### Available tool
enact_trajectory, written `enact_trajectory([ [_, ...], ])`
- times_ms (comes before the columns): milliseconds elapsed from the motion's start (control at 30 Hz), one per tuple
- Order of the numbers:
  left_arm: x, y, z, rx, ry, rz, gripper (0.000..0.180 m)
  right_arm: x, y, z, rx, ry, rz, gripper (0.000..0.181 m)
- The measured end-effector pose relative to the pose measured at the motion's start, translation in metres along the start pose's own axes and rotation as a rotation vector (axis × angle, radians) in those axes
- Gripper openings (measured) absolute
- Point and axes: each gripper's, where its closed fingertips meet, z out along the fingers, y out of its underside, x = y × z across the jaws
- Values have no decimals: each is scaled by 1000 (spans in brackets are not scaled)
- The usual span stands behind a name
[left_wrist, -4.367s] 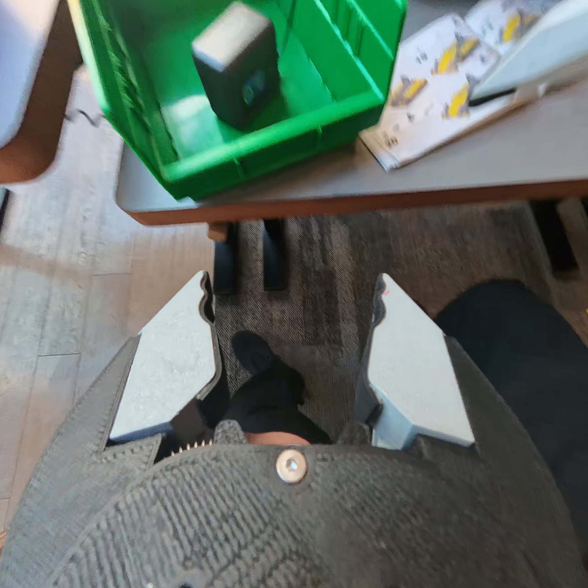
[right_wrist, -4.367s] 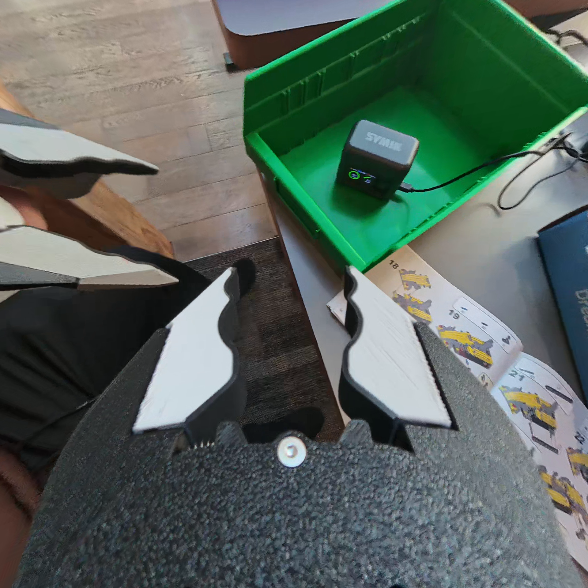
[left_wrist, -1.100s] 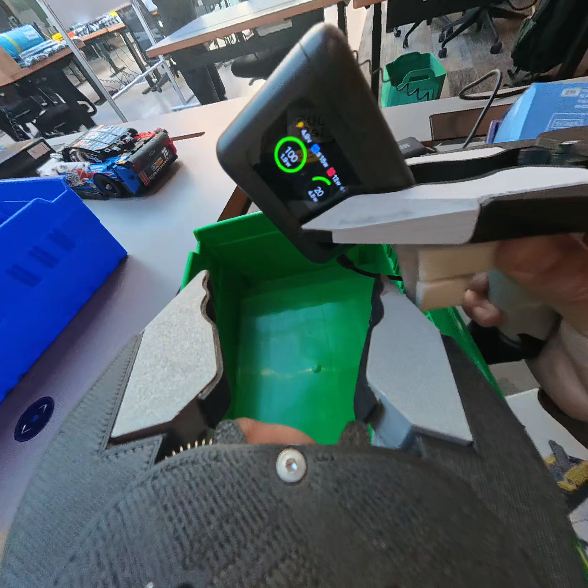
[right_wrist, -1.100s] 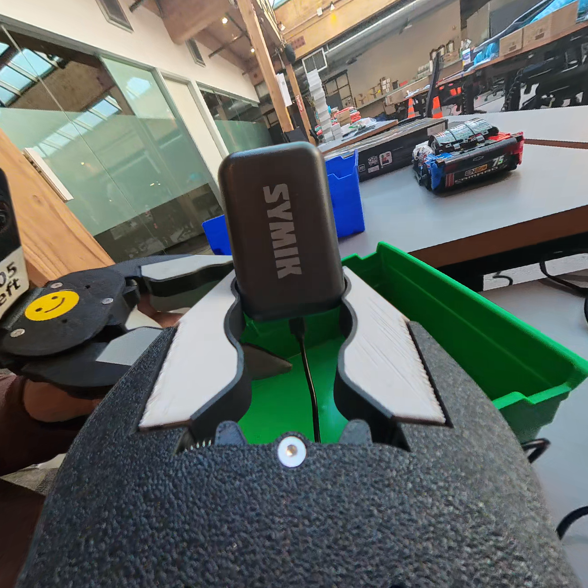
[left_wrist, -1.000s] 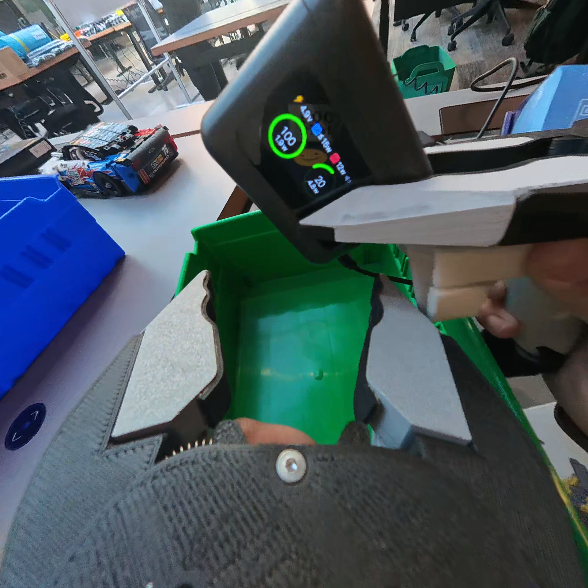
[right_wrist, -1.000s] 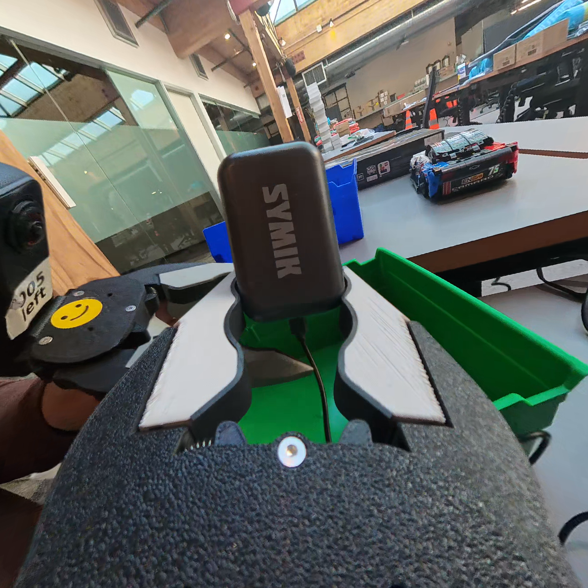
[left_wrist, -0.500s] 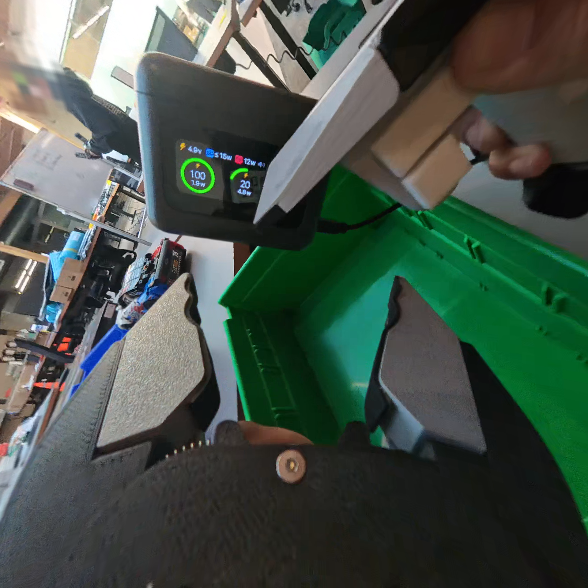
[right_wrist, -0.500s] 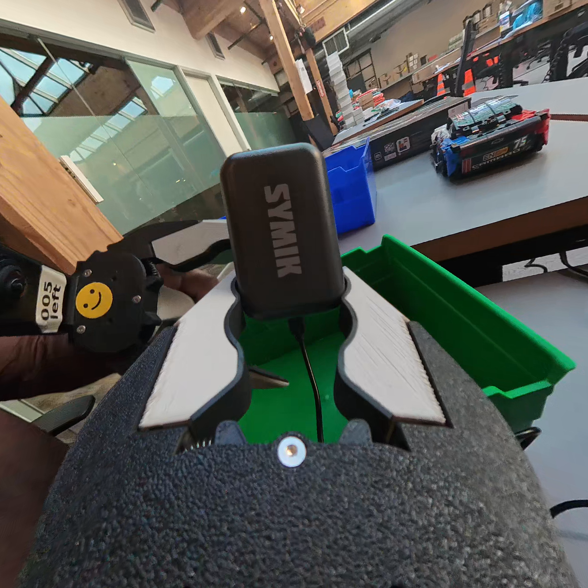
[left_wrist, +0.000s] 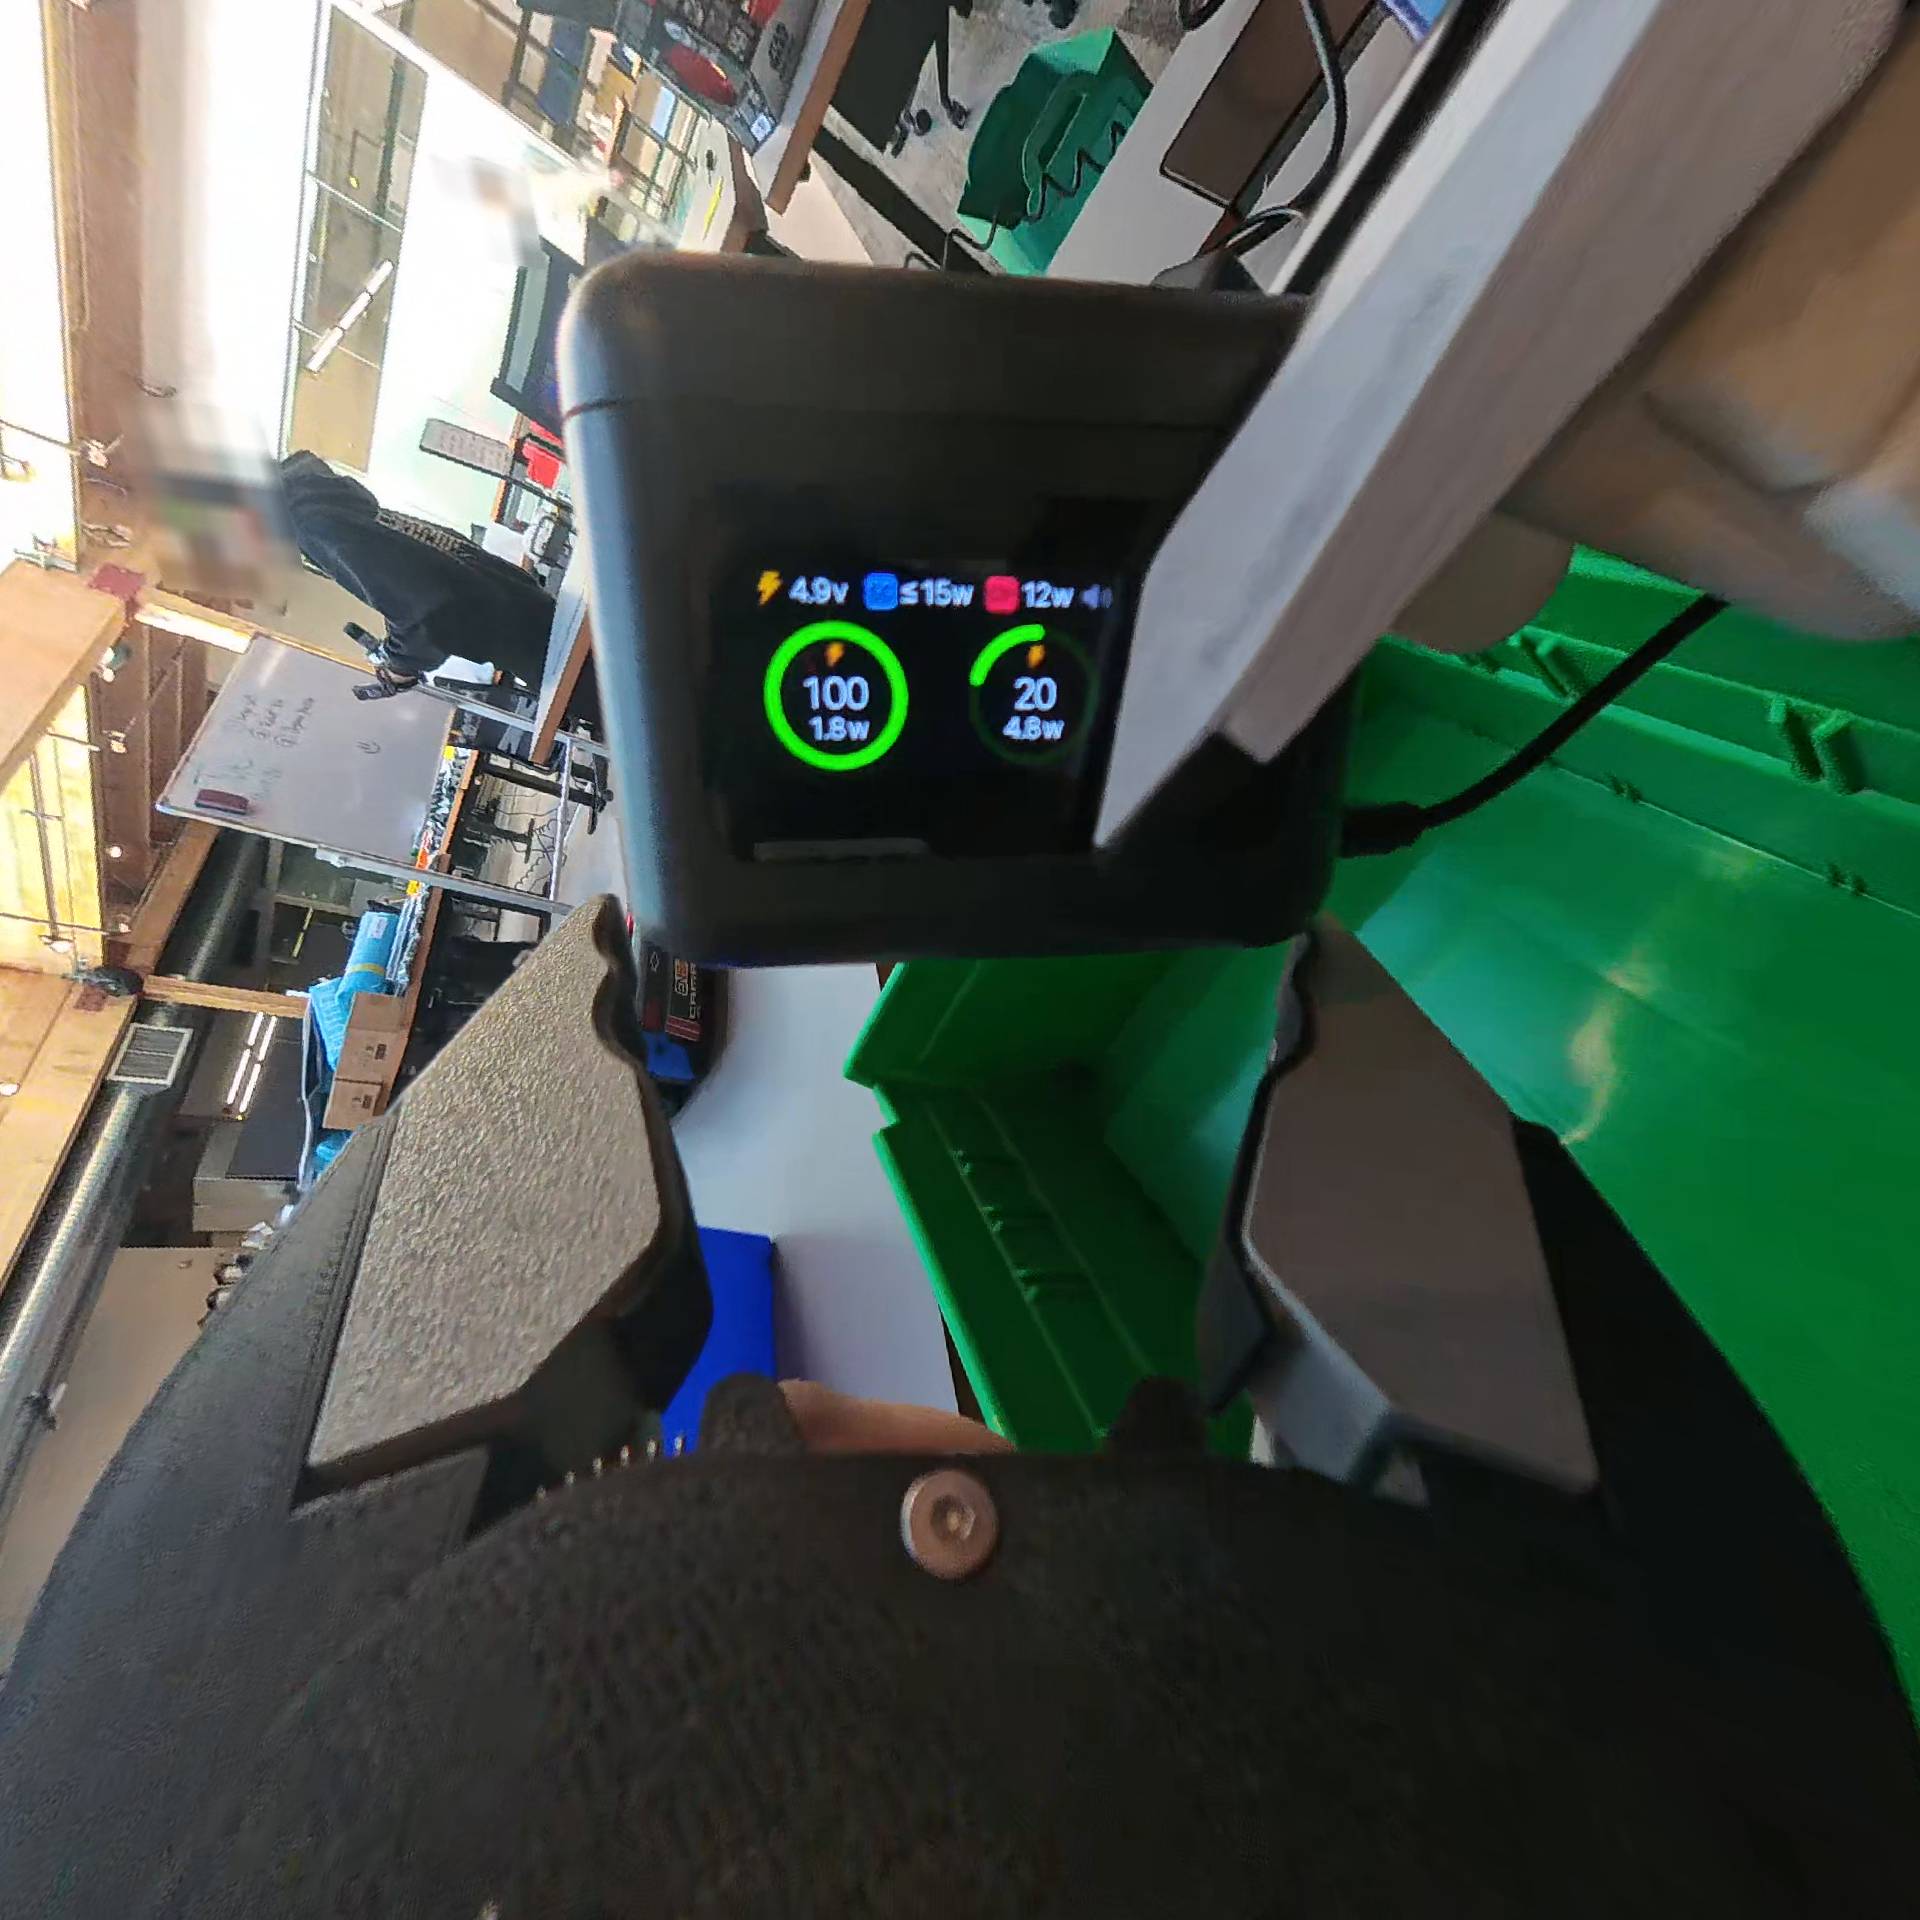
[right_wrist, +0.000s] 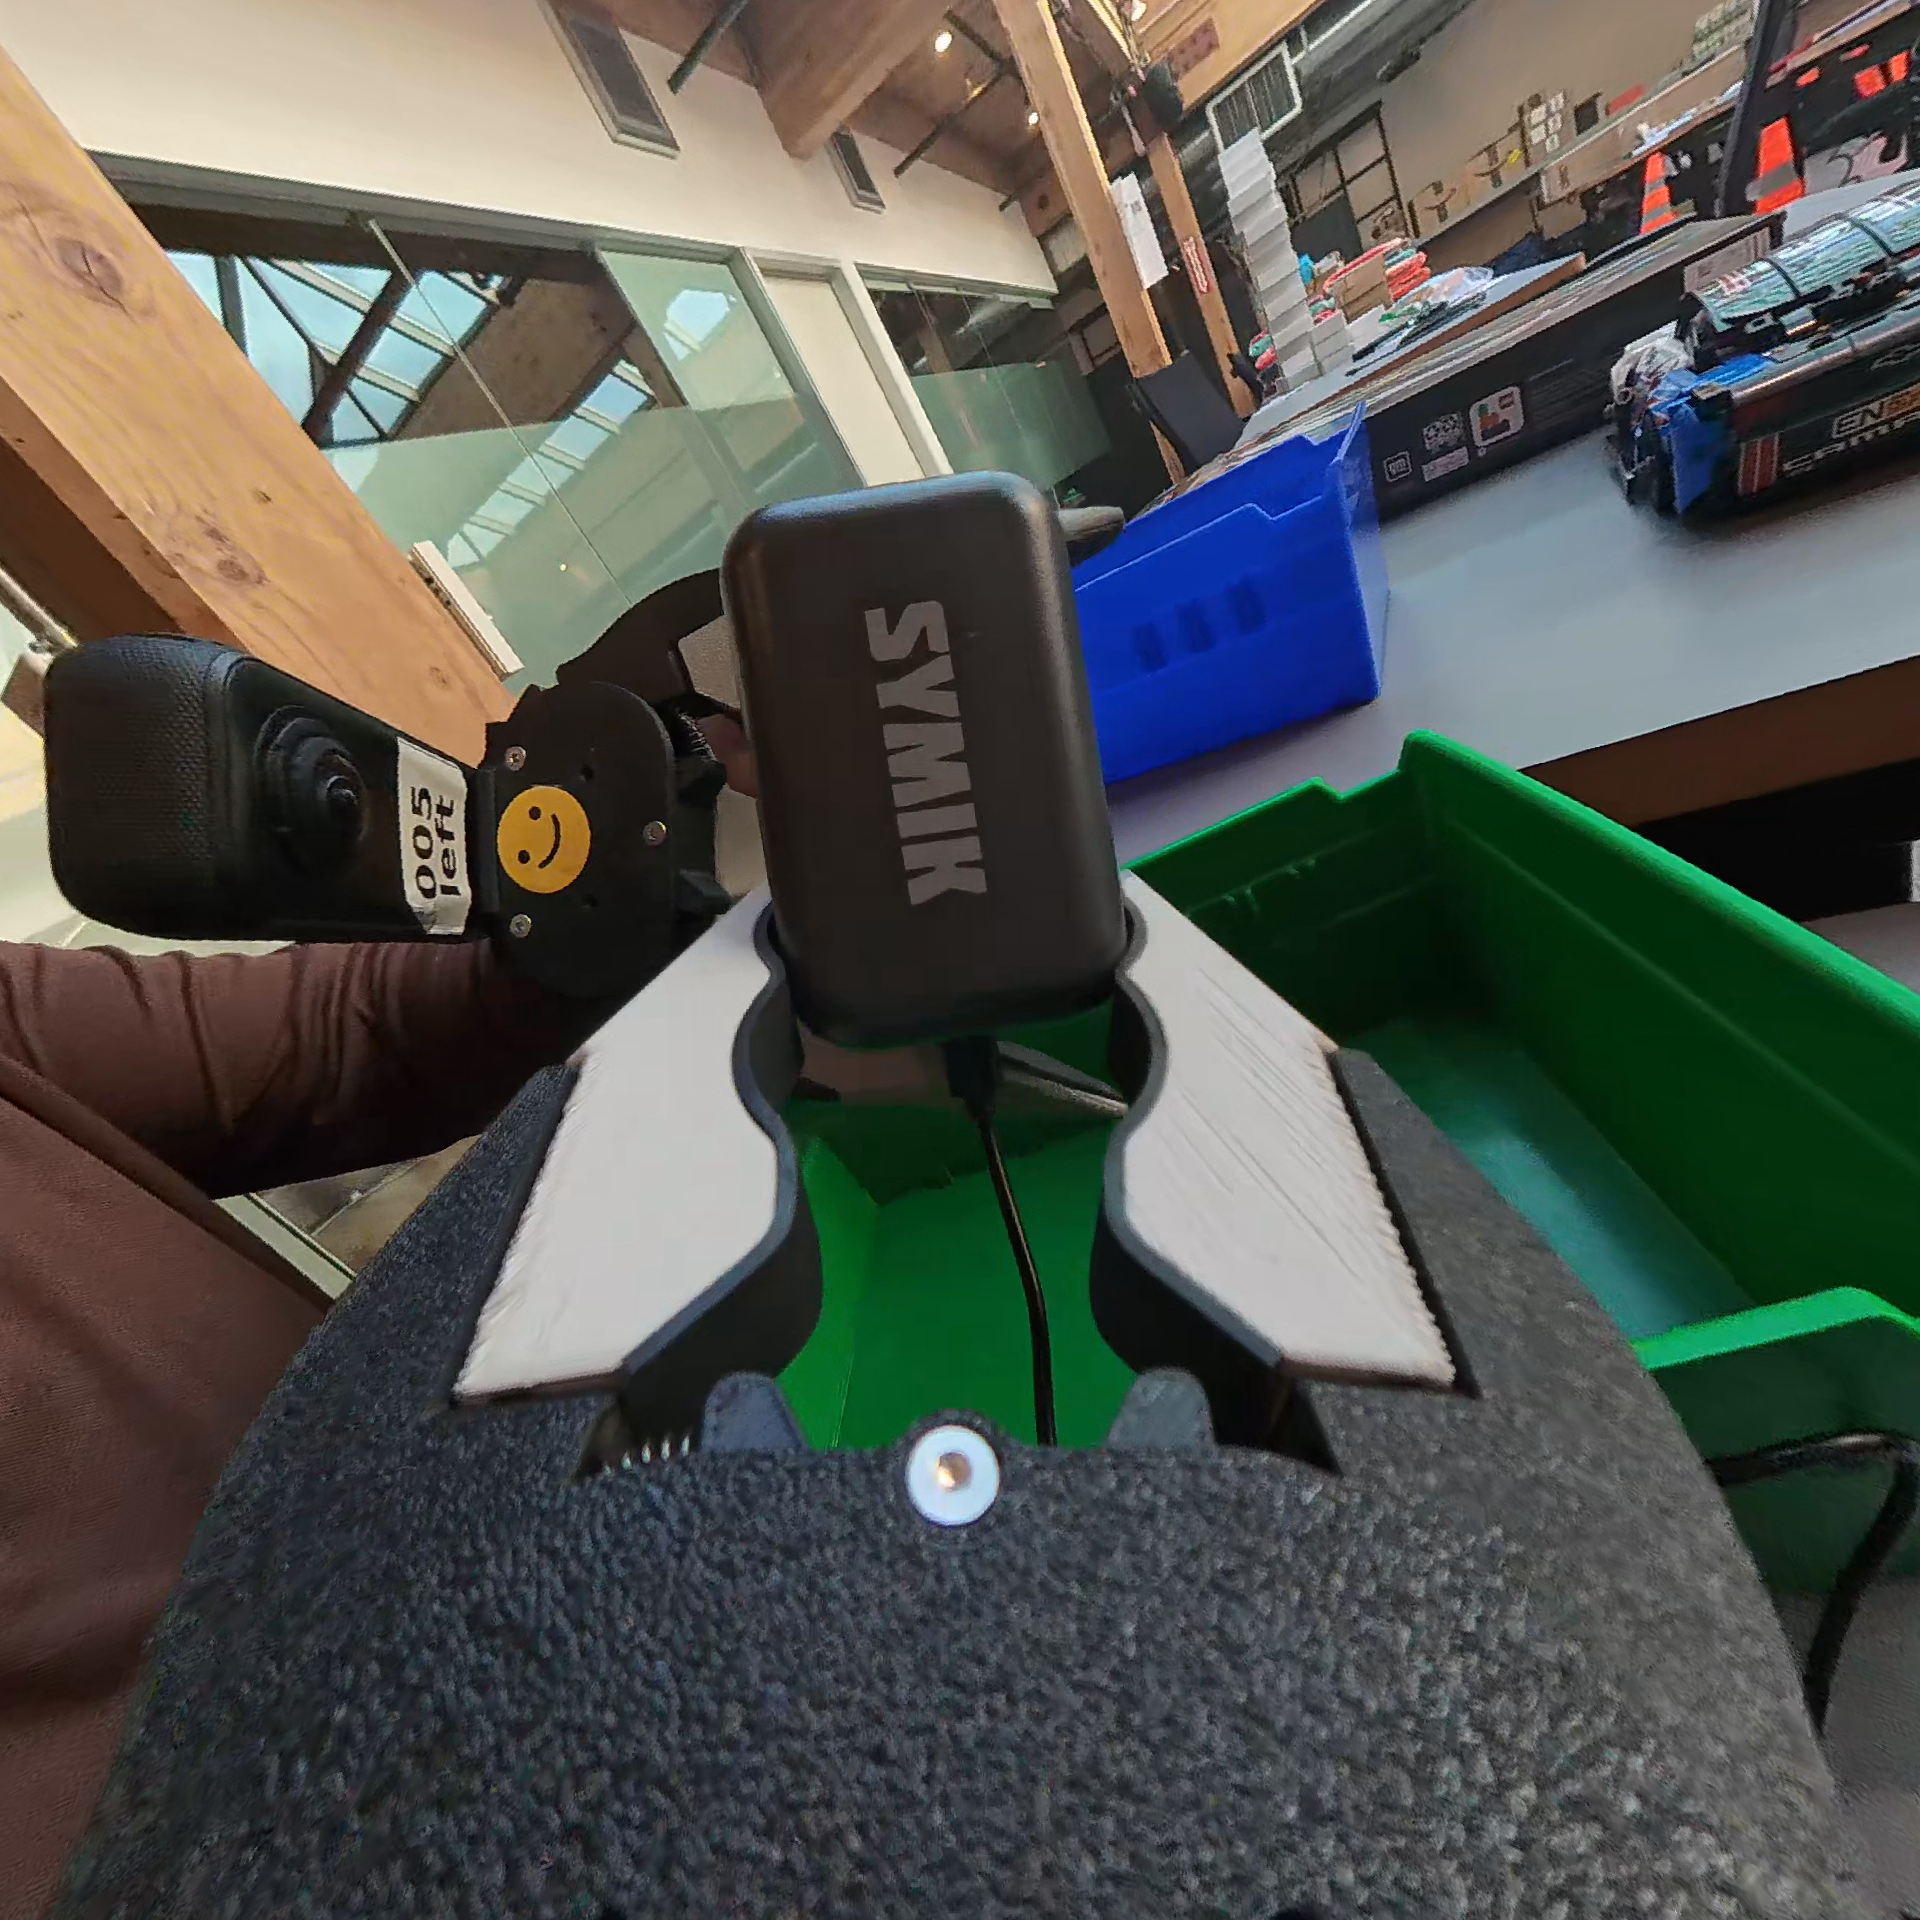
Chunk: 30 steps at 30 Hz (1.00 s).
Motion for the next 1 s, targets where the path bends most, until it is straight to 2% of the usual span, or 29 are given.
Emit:
enact_trajectory([
  [233, 5, -12, 3, 15, 7, 18, 121, 2, 1, 0, 14, -19, 28, 55],
  [300, 6, -16, -1, 31, 5, 35, 112, 0, -2, -2, 31, -36, 39, 55],
  [400, 10, -15, -3, 17, 23, 42, 128, 0, -2, -4, 34, -31, 37, 55],
  [500, 6, -13, -6, 1, 9, 30, 129, -2, -2, -3, 38, -41, 38, 55],
  [600, 3, -11, -11, -8, -9, -27, 129, -6, -3, -2, 52, -59, 39, 55],
  [733, 0, -2, -15, -43, -35, -193, 129, -8, -2, 1, 45, -59, 39, 55],
  [867, 9, 8, -21, -73, -11, -284, 129, -6, 5, 3, -32, -24, 31, 55],
  [1000, 16, 20, -31, -74, 5, -358, 128, -1, 15, 3, -216, 68, -18, 55],
])
